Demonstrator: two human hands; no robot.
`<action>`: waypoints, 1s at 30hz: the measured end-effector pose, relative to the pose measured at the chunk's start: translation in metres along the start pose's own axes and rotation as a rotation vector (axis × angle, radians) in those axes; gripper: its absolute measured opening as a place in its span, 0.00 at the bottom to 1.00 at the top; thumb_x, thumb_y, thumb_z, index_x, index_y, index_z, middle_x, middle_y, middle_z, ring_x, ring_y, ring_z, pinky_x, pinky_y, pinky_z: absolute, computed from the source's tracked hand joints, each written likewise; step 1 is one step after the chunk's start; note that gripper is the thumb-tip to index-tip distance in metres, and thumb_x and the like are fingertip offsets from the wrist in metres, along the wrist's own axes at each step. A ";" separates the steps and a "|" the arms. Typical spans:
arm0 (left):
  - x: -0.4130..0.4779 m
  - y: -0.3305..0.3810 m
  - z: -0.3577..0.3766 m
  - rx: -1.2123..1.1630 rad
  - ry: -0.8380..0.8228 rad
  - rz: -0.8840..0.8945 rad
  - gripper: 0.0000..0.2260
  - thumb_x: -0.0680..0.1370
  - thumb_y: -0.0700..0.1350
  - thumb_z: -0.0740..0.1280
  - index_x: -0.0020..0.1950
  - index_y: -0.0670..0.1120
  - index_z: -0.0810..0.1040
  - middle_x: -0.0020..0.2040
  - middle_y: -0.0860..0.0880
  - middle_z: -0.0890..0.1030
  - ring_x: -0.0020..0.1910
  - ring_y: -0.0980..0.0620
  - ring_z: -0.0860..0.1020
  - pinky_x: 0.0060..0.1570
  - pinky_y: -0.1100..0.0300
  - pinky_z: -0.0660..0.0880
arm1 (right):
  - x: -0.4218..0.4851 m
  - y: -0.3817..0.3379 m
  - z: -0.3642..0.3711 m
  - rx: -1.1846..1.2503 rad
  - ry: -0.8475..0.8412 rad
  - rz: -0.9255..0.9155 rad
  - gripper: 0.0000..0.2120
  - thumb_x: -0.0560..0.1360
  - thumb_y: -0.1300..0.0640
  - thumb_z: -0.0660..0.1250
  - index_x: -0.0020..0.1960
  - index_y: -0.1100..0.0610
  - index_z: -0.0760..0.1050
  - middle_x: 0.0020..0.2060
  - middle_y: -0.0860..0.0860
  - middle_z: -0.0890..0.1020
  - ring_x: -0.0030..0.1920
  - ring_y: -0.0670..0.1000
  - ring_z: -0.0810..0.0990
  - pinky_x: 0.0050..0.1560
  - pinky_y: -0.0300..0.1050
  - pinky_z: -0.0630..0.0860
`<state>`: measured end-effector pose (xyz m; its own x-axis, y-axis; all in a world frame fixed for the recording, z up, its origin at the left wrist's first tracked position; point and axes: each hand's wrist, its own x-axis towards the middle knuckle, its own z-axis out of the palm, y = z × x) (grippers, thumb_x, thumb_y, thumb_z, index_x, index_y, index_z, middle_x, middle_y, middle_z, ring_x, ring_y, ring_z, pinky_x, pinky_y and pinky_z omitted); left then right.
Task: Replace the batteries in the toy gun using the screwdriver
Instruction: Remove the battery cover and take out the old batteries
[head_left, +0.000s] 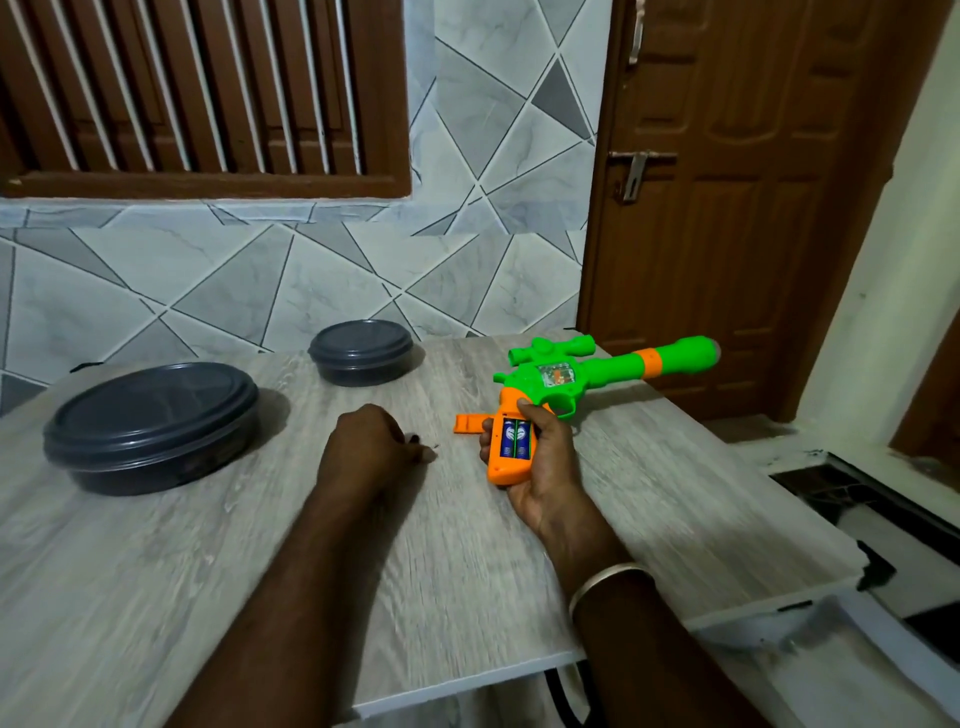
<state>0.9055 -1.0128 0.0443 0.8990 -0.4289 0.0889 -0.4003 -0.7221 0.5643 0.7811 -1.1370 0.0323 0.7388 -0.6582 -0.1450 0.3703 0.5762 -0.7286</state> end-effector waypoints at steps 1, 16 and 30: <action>0.003 -0.001 0.000 -0.003 0.006 0.000 0.16 0.70 0.55 0.79 0.45 0.43 0.85 0.43 0.44 0.84 0.45 0.48 0.81 0.49 0.52 0.81 | 0.000 0.000 -0.001 0.004 -0.003 -0.005 0.13 0.78 0.55 0.63 0.53 0.65 0.76 0.37 0.59 0.81 0.28 0.52 0.80 0.28 0.40 0.77; 0.000 -0.005 -0.006 -0.851 0.285 0.034 0.04 0.74 0.34 0.73 0.47 0.38 0.80 0.41 0.38 0.84 0.42 0.41 0.85 0.50 0.43 0.83 | 0.000 -0.006 -0.009 -0.031 -0.055 0.027 0.12 0.75 0.60 0.57 0.50 0.68 0.74 0.37 0.60 0.79 0.29 0.52 0.78 0.27 0.39 0.76; -0.024 0.039 0.016 -1.018 0.065 0.549 0.05 0.76 0.33 0.72 0.51 0.37 0.79 0.43 0.34 0.84 0.43 0.41 0.86 0.49 0.46 0.83 | 0.001 -0.002 -0.006 -0.124 -0.085 -0.016 0.16 0.79 0.53 0.58 0.46 0.65 0.77 0.31 0.59 0.78 0.29 0.53 0.77 0.27 0.40 0.75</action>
<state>0.8660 -1.0393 0.0511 0.6676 -0.4991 0.5524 -0.4383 0.3363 0.8335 0.7778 -1.1421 0.0294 0.7804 -0.6203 -0.0788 0.3143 0.4980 -0.8082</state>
